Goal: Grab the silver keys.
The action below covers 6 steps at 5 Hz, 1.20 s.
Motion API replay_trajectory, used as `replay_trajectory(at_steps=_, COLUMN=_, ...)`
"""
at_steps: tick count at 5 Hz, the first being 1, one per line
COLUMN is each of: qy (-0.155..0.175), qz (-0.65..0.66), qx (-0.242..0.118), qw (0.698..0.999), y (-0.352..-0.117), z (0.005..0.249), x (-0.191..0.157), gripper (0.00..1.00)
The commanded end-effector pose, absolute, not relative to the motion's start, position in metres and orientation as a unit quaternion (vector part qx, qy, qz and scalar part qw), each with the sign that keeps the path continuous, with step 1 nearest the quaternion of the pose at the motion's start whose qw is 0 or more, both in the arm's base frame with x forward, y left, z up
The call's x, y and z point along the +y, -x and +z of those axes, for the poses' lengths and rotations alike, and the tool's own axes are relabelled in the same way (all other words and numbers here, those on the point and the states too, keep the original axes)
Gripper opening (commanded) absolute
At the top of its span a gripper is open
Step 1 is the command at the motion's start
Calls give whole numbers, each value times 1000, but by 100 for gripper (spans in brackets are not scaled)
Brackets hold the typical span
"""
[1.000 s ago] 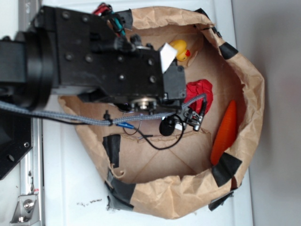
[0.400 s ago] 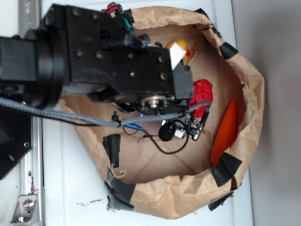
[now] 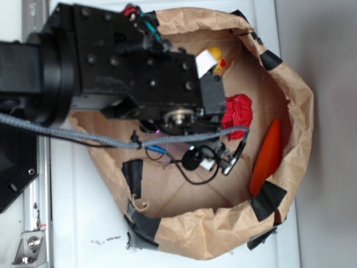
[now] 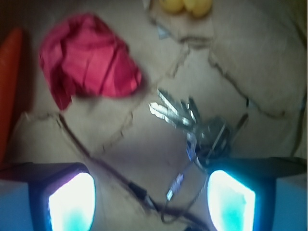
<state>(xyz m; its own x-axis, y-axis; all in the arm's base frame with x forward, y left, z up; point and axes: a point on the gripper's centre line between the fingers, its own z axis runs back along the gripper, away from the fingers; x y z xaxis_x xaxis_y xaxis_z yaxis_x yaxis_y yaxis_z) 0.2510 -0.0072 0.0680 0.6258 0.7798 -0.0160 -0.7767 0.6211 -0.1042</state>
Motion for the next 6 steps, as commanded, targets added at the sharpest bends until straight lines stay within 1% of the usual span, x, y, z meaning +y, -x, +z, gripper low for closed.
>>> replay_trajectory(at_steps=1, qy=60, qz=420, qx=-36, qw=905, y=-249, z=80, x=-4, gripper=100)
replay_trajectory(at_steps=3, qy=60, qz=420, qx=-36, qw=905, y=-249, z=80, x=-4, gripper=100)
replay_trajectory(at_steps=4, qy=54, qz=439, qx=-27, qw=897, y=-247, z=61, x=-6, gripper=100)
replay_trajectory(at_steps=5, qy=55, qz=441, qx=-19, qw=896, y=-243, z=53, x=-10, gripper=100)
replay_trajectory(at_steps=6, qy=41, qz=448, qx=-23, qw=893, y=-246, z=42, x=-9, gripper=100)
